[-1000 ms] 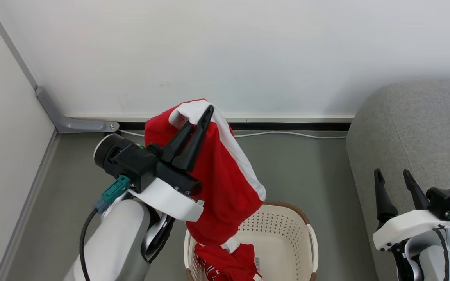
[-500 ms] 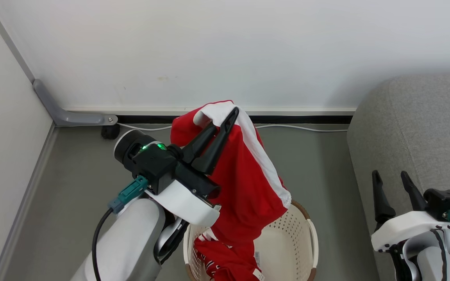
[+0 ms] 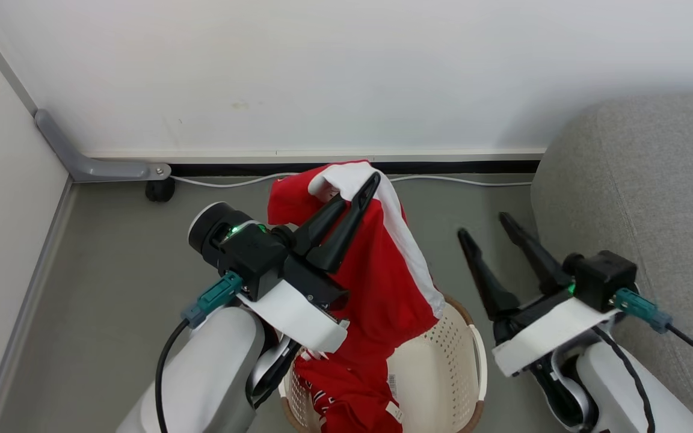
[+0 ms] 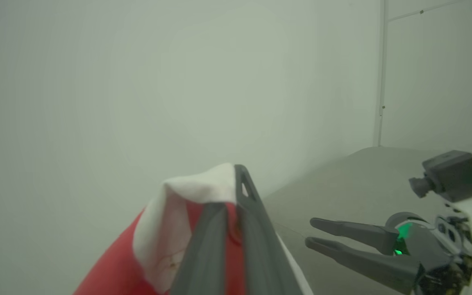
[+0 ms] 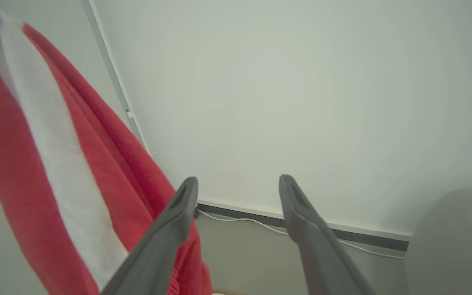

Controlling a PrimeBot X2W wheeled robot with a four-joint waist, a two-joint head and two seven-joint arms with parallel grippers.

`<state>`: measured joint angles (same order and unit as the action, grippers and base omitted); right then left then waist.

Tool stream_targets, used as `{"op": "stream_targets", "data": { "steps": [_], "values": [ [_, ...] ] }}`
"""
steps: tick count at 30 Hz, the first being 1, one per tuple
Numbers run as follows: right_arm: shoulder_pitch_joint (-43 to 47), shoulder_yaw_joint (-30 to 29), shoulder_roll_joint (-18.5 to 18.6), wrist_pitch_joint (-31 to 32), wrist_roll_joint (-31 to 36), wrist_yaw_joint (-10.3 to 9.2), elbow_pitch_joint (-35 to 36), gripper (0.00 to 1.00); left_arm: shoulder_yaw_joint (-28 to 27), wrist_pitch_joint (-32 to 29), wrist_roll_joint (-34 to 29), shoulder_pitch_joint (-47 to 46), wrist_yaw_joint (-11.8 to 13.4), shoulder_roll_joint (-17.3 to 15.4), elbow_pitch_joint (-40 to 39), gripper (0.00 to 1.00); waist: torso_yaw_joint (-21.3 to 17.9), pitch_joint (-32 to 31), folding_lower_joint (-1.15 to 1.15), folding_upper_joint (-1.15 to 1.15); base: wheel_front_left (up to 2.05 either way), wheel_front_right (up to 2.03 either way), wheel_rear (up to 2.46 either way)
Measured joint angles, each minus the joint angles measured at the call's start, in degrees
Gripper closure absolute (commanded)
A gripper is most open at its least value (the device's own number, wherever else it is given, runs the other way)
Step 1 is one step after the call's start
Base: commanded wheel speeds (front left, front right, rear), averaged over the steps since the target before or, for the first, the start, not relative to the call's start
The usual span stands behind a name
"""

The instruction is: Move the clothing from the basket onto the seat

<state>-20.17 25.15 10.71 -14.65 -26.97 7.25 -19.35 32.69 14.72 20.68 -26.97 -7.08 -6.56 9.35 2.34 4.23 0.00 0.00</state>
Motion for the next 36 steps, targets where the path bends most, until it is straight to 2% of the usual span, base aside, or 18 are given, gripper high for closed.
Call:
{"op": "stream_targets", "data": {
  "steps": [4, 7, 12, 15, 20, 24, 30, 31, 32, 33, 34, 35, 36],
  "values": [
    [-3.59, 9.1, 3.69, 0.0, -4.56, 0.0, 5.94, 0.0, 0.36, 0.01, 0.0, -0.6, 0.0, 0.15, 0.09, 1.0, 0.1, 0.58, 0.0, 0.0, 0.0, 0.0, 0.0],
    [-6.16, 13.1, 5.69, -0.01, -6.54, 0.03, 10.14, 0.0, 0.66, 0.0, 0.0, -0.62, 0.0, 0.29, 0.13, 1.0, 0.27, 0.99, 0.0, 0.0, 0.0, 0.0, 0.0],
    [-9.18, 21.37, 8.35, -0.01, -9.04, 0.05, 12.43, 0.0, 1.25, 0.0, 0.0, -1.13, 0.0, 0.63, 0.15, 1.0, 0.83, 1.35, 0.0, 0.0, 0.0, 0.0, 0.0],
    [-10.65, 24.98, 9.32, -0.01, -9.9, 0.07, 10.32, 0.0, 1.77, 0.0, 0.0, -1.55, 0.0, 0.97, 0.1, 1.0, 1.24, 1.4, 0.0, 0.0, 0.0, 0.0, 0.0],
    [-13.16, 26.24, 9.33, 0.0, -8.24, 0.07, 3.34, 0.0, 2.9, 0.0, 0.0, -1.65, 0.0, 1.53, 0.03, 1.0, 2.14, 1.43, 0.0, 0.0, 0.0, 0.0, 0.0],
    [-13.72, 28.46, 8.16, -0.01, -8.37, 0.07, -1.44, 0.0, 3.65, 0.0, 0.08, -1.7, 0.0, 1.62, 0.02, 1.0, 3.02, 1.29, 0.0, 0.0, 0.0, 0.0, 0.0],
    [-17.54, 35.61, 6.41, 0.0, -12.27, 0.08, -5.61, 0.0, 4.56, 0.0, 0.49, -1.76, 0.0, 1.87, 0.0, 1.0, 4.01, 1.74, 0.0, 0.0, 0.0, 0.0, 0.0],
    [-18.09, 36.17, 6.31, 0.0, -12.85, 0.08, -6.47, 0.07, 4.6, 0.0, 0.59, -1.76, 0.0, 1.9, 0.02, 1.0, 4.11, 1.86, 0.0, 0.0, 0.0, 0.0, 0.0],
    [-18.38, 36.19, 6.13, 0.0, -13.62, 0.08, -7.38, 0.07, 4.6, 0.0, 0.6, -1.76, 0.0, 1.94, 0.07, 1.0, 4.17, 1.98, 0.0, 0.0, 0.0, 0.0, 0.0],
    [-18.57, 36.19, 6.04, 0.0, -14.32, 0.08, -8.05, 0.57, 4.59, 0.0, 0.6, -1.76, 0.0, 1.98, 0.08, 1.0, 4.2, 2.1, 0.0, 0.0, 0.0, 0.0, 0.0],
    [-18.69, 36.0, 6.0, 0.0, -14.68, 0.08, -8.61, 0.94, 4.58, 0.0, 0.6, -1.76, 0.0, 2.01, 0.14, 1.0, 4.2, 2.24, 0.0, 0.0, 0.0, 0.0, 0.0],
    [-18.72, 35.6, 5.9, 0.0, -15.14, 0.08, -8.93, 1.0, 4.56, 0.0, 0.6, -1.76, 0.0, 2.01, 0.24, 1.0, 4.18, 2.38, 0.0, 0.0, 0.0, 0.0, 0.0],
    [-18.75, 35.28, 5.89, 0.0, -15.23, 0.08, -9.06, 1.0, 4.53, 0.0, 0.6, -1.76, 0.0, 2.01, 0.3, 1.0, 4.15, 2.54, 0.0, 0.0, 0.0, 0.0, 0.0]
  ]
}}
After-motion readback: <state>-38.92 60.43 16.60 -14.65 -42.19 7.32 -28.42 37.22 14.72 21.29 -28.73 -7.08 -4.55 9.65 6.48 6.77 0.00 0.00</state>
